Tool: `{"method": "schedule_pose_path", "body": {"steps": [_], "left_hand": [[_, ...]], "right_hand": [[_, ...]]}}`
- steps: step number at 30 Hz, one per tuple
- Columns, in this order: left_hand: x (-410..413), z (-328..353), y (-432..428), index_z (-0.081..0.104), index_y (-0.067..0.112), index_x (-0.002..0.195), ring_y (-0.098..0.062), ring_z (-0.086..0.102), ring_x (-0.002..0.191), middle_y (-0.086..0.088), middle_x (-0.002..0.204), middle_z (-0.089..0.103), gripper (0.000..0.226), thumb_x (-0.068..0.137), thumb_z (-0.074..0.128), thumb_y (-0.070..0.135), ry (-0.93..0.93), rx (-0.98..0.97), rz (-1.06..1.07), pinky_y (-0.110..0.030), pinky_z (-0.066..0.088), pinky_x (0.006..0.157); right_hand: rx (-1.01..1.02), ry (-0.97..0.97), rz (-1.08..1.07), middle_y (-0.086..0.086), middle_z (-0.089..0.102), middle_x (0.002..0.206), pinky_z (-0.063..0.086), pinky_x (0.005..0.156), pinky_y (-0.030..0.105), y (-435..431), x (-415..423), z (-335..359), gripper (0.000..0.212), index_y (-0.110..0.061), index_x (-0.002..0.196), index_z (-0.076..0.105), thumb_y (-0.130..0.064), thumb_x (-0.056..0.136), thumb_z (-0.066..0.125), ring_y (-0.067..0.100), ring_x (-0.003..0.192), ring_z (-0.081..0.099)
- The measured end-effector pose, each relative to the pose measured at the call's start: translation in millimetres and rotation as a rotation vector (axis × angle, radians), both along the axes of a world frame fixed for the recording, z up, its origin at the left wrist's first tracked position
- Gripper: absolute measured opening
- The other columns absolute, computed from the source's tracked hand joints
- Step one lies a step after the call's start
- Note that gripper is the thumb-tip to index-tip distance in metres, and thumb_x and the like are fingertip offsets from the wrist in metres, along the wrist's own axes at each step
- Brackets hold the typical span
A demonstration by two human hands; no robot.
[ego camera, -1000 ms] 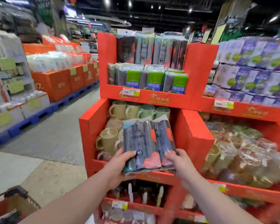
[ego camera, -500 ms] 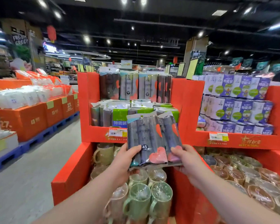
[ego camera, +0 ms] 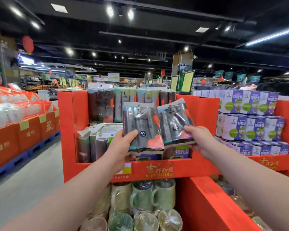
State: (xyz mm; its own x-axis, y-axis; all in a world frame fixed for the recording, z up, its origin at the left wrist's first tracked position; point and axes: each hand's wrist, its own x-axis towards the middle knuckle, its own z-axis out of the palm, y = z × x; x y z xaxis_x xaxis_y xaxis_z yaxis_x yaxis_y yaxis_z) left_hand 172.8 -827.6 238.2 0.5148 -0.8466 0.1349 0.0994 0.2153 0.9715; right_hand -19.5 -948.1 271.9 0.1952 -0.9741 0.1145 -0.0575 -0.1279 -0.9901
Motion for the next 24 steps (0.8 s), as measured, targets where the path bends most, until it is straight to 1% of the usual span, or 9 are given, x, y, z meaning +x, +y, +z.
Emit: {"method": "schedule_pose_path", "body": {"steps": [4, 6, 8, 10, 12, 14, 19, 22, 24], "left_hand": [[15.0, 11.0, -18.0, 0.034, 0.024, 0.143, -0.018, 0.058, 0.045, -0.007, 0.097, 0.067, 0.060, 0.091, 0.064, 0.030, -0.018, -0.006, 0.076, -0.022, 0.039, 0.037], [19.4, 15.1, -24.6, 0.035, 0.026, 0.141, -0.018, 0.057, 0.050, -0.008, 0.097, 0.066, 0.059, 0.090, 0.065, 0.030, -0.016, -0.011, 0.102, -0.022, 0.038, 0.036], [22.7, 19.6, -30.1, 0.039, 0.025, 0.137, -0.018, 0.056, 0.054, -0.007, 0.093, 0.066, 0.054, 0.090, 0.064, 0.030, -0.021, -0.010, 0.125, -0.022, 0.037, 0.036], [25.9, 24.0, -35.6, 0.040, 0.025, 0.135, -0.019, 0.055, 0.056, -0.007, 0.096, 0.066, 0.051, 0.090, 0.064, 0.031, -0.029, -0.006, 0.143, -0.022, 0.037, 0.037], [29.7, 27.6, -41.6, 0.040, 0.026, 0.135, -0.020, 0.056, 0.061, -0.008, 0.105, 0.065, 0.052, 0.090, 0.064, 0.032, -0.042, 0.008, 0.177, -0.023, 0.038, 0.040], [32.7, 29.5, -48.9, 0.040, 0.024, 0.137, -0.021, 0.056, 0.067, -0.010, 0.116, 0.062, 0.054, 0.089, 0.064, 0.034, -0.056, 0.023, 0.200, -0.023, 0.040, 0.040], [31.0, 35.6, -70.9, 0.041, 0.020, 0.138, -0.021, 0.055, 0.072, -0.011, 0.124, 0.058, 0.058, 0.088, 0.066, 0.033, -0.065, 0.036, 0.225, -0.021, 0.041, 0.038], [27.3, 44.2, -81.5, 0.039, 0.019, 0.140, -0.018, 0.051, 0.071, -0.006, 0.123, 0.055, 0.059, 0.089, 0.066, 0.032, -0.091, 0.079, 0.244, -0.023, 0.042, 0.040], [22.6, 49.8, -88.5, 0.038, 0.017, 0.140, -0.016, 0.049, 0.067, 0.002, 0.102, 0.055, 0.057, 0.091, 0.064, 0.030, -0.085, 0.112, 0.218, -0.026, 0.041, 0.048]], "right_hand": [[0.000, 0.043, -0.037, 0.006, 0.051, 0.072, 0.033, 0.042, 0.018, -35.0, 12.0, 22.3, 0.016, -0.010, 0.104, 0.053, -0.018, 0.091, 0.060, 0.017, 0.056, 0.046], [0.036, 0.060, -0.038, 0.008, 0.052, 0.076, 0.032, 0.033, 0.015, -50.6, 20.9, 31.5, 0.017, -0.009, 0.106, 0.053, -0.014, 0.091, 0.060, 0.018, 0.056, 0.047], [0.032, 0.127, -0.040, 0.009, 0.051, 0.075, 0.036, 0.042, 0.022, -66.4, 29.1, 39.4, 0.011, -0.007, 0.098, 0.054, -0.013, 0.091, 0.060, 0.020, 0.057, 0.047], [-0.042, 0.322, -0.042, 0.013, 0.052, 0.077, 0.043, 0.056, 0.032, -72.6, 35.2, 45.5, 0.007, -0.005, 0.091, 0.055, -0.011, 0.093, 0.057, 0.026, 0.064, 0.052], [-0.261, 0.783, -0.050, 0.018, 0.059, 0.105, 0.048, 0.080, 0.039, -75.5, 38.7, 45.5, 0.022, -0.002, 0.112, 0.056, -0.014, 0.094, 0.051, 0.035, 0.098, 0.059], [-0.557, 1.179, -0.094, 0.014, 0.049, 0.132, 0.041, 0.098, 0.042, -63.6, 42.1, 44.6, 0.040, -0.008, 0.132, 0.049, -0.025, 0.096, 0.046, 0.034, 0.125, 0.045], [-0.808, 1.448, 0.313, 0.003, 0.049, 0.143, 0.042, 0.098, 0.039, -68.1, 38.1, 29.9, 0.057, -0.022, 0.140, 0.043, -0.057, 0.095, 0.040, 0.025, 0.128, 0.048], [-0.856, 1.603, 0.292, 0.001, 0.047, 0.144, 0.047, 0.096, 0.041, -83.5, 27.3, 30.3, 0.058, -0.028, 0.147, 0.032, -0.054, 0.096, 0.040, 0.025, 0.128, 0.048], [-0.864, 1.577, 0.318, 0.003, 0.046, 0.145, 0.045, 0.096, 0.038, -88.0, 25.6, 31.4, 0.056, -0.028, 0.148, 0.031, -0.049, 0.097, 0.044, 0.027, 0.128, 0.048]]}}
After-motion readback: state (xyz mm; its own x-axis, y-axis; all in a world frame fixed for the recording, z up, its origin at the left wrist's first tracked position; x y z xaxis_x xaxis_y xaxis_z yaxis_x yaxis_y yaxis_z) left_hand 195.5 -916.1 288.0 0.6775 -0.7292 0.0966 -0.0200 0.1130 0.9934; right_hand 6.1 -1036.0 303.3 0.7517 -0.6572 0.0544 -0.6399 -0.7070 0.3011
